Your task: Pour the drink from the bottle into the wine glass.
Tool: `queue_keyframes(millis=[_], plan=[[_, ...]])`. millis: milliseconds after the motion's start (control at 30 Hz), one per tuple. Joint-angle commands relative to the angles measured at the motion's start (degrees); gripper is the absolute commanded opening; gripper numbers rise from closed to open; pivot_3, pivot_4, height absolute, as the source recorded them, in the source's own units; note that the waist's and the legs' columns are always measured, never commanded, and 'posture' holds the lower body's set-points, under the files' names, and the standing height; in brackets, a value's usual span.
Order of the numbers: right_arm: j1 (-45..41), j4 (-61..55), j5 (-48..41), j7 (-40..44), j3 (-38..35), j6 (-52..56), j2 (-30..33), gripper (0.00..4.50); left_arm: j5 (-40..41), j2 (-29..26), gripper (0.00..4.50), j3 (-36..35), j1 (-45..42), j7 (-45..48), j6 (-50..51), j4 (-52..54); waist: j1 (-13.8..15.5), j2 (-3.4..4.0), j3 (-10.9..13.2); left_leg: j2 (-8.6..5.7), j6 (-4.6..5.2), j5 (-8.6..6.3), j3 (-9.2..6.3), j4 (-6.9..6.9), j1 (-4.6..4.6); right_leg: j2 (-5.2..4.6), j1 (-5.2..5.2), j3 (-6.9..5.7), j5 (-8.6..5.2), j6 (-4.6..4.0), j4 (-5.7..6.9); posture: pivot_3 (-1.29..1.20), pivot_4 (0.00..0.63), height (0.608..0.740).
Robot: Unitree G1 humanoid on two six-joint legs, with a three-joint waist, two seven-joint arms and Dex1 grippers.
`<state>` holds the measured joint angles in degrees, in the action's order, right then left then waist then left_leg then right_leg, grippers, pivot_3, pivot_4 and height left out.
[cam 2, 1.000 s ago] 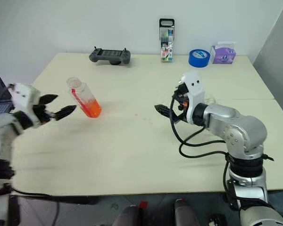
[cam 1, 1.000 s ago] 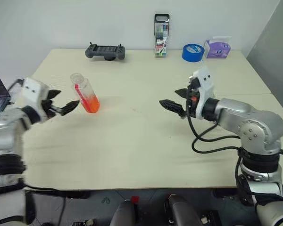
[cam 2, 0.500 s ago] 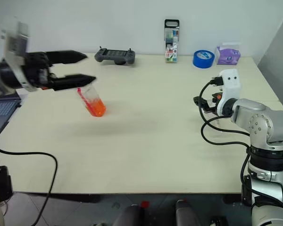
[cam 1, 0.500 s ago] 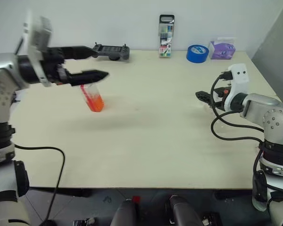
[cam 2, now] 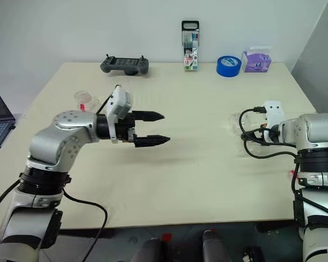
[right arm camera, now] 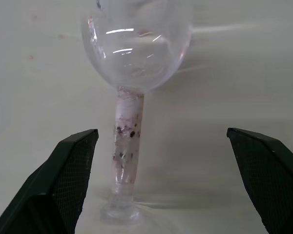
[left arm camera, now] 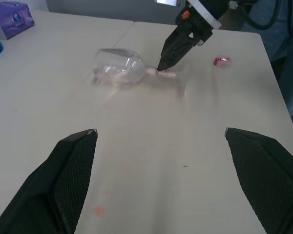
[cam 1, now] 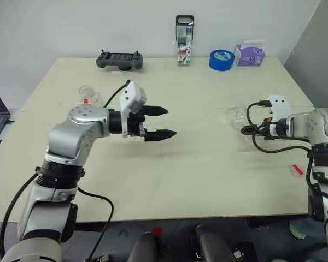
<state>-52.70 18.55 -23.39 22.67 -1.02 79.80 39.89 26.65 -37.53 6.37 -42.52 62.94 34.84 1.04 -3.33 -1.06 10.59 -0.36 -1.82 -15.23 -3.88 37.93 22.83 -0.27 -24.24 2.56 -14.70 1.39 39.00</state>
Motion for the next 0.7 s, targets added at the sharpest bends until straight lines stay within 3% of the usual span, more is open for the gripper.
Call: queue_keyframes(millis=[33, 200, 300, 400, 600, 700], plan=[[-3.1, 3.8, 2.6, 2.2, 1.7, -4.7, 0.7, 4.5, -0.8, 0.6, 4.47, -0.3, 0.8, -0.9, -1.5, 3.1, 0.1, 0.0, 0.0, 0.0, 0.0, 0.0, -0.02, 0.0, 0.0, -0.01, 0.0, -0.02, 0.0, 0.0, 0.0, 0.0, 0.15, 0.74], [-7.8, 14.8, 6.9, 5.9, 6.3, -10.1, -0.8, 4.5, -1.7, 2.0, 4.47, -0.6, 2.2, -3.0, -2.1, 3.1, 0.2, 0.0, 0.0, -0.05, 0.0, 0.0, -0.03, 0.05, -0.03, -0.04, 0.05, -0.03, 0.0, 0.0, 0.01, 0.0, 0.15, 0.74], [-11.3, 23.0, 10.0, 12.0, 11.6, -12.5, -1.3, 3.93, -2.1, 2.4, 4.5, -0.4, 2.3, -3.1, -2.5, 2.9, 0.2, 0.0, 0.0, -0.05, 0.0, 0.0, -0.04, 0.05, -0.03, -0.04, 0.05, -0.04, 0.0, 0.0, 0.01, 0.0, 0.15, 0.74], [-14.1, 29.5, 12.7, 16.9, 15.2, -15.2, -2.2, 2.94, -2.3, 2.8, 4.5, -0.6, 2.4, -3.5, -2.7, 2.8, 0.2, 0.0, 0.0, -0.04, 0.0, 0.0, -0.04, 0.04, -0.02, -0.04, 0.04, -0.06, 0.0, 0.0, 0.01, 0.0, 0.15, 0.74], [-19.2, 37.9, 18.8, 18.7, 16.4, -24.2, -4.0, 0.77, -2.2, 3.0, 4.5, -1.4, 3.4, -4.6, -2.7, 3.5, 0.1, 0.0, 0.0, -0.05, -0.01, 0.0, -0.06, 0.04, -0.02, -0.06, 0.04, -0.06, 0.01, -0.01, 0.02, 0.0, 0.15, 0.74], [-16.1, 21.3, 19.4, 18.2, 15.2, -27.6, -2.2, 0.3, -2.2, 0.7, 4.5, -2.9, 4.0, -4.1, -2.4, 2.8, 0.0, 0.11, 0.1, -0.05, -0.01, 0.01, -0.1, 0.04, -0.01, -0.07, 0.03, -0.08, 0.01, -0.01, 0.02, 0.0, 0.15, 0.74]])
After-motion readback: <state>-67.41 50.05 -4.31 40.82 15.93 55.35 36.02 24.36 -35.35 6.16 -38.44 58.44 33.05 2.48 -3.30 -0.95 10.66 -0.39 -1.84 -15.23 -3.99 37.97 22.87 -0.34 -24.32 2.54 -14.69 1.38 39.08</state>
